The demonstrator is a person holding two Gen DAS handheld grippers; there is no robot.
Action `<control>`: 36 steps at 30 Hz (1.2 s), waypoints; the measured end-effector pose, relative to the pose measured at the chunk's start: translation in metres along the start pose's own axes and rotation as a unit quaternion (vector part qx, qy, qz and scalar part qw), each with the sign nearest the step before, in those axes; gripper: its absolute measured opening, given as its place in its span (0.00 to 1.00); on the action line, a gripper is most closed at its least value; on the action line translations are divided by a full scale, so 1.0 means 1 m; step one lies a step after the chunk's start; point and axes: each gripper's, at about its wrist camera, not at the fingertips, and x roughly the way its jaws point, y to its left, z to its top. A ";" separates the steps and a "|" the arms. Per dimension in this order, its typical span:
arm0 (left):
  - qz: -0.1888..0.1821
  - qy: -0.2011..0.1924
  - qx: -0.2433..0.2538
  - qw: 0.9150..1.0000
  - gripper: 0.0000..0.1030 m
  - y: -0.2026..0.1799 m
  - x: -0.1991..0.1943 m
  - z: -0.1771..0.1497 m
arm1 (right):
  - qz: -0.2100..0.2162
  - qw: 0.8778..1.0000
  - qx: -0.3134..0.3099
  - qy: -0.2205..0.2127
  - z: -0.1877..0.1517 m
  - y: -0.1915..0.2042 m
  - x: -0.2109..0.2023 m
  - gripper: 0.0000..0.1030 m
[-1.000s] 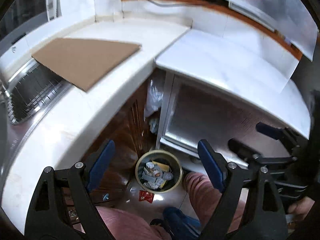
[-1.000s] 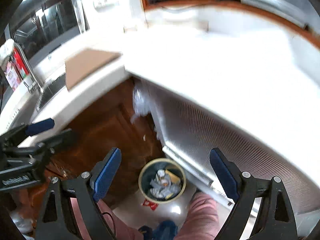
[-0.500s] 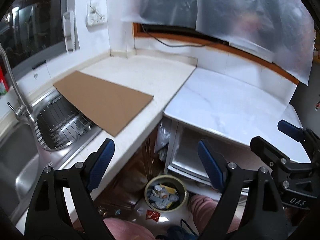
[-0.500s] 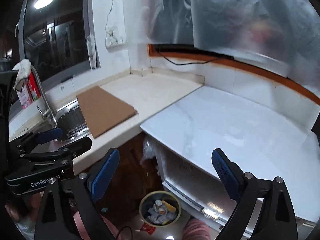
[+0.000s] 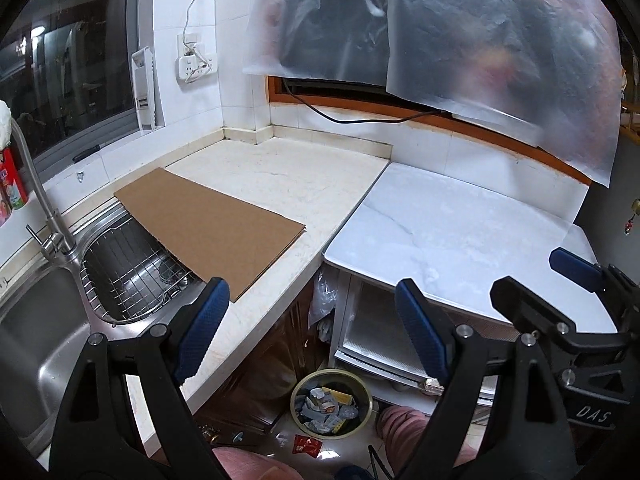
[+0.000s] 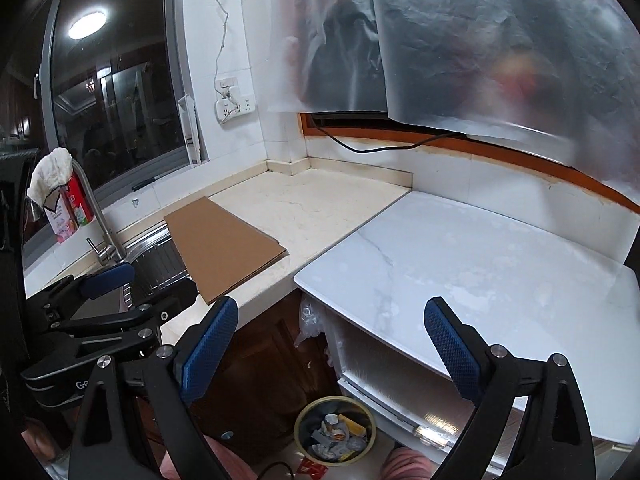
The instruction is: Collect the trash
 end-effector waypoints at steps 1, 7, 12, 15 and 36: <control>-0.001 0.000 0.000 1.000 0.81 0.000 0.000 0.000 | 0.000 1.000 0.001 -0.001 0.000 0.000 -0.001 0.93; 0.003 -0.002 0.003 1.000 0.81 -0.002 -0.002 0.003 | 0.001 1.000 0.000 -0.004 0.000 -0.004 0.003 0.93; 0.006 -0.004 0.003 1.000 0.81 -0.004 -0.005 0.003 | 0.002 1.000 0.003 -0.006 0.000 -0.003 0.002 0.93; 0.005 -0.004 0.004 1.000 0.81 -0.003 -0.006 0.003 | 0.001 1.000 0.003 -0.008 0.000 -0.003 0.002 0.93; 0.026 -0.012 -0.010 1.000 0.80 -0.009 -0.018 0.001 | 0.003 1.000 0.008 -0.017 0.000 0.000 0.000 0.93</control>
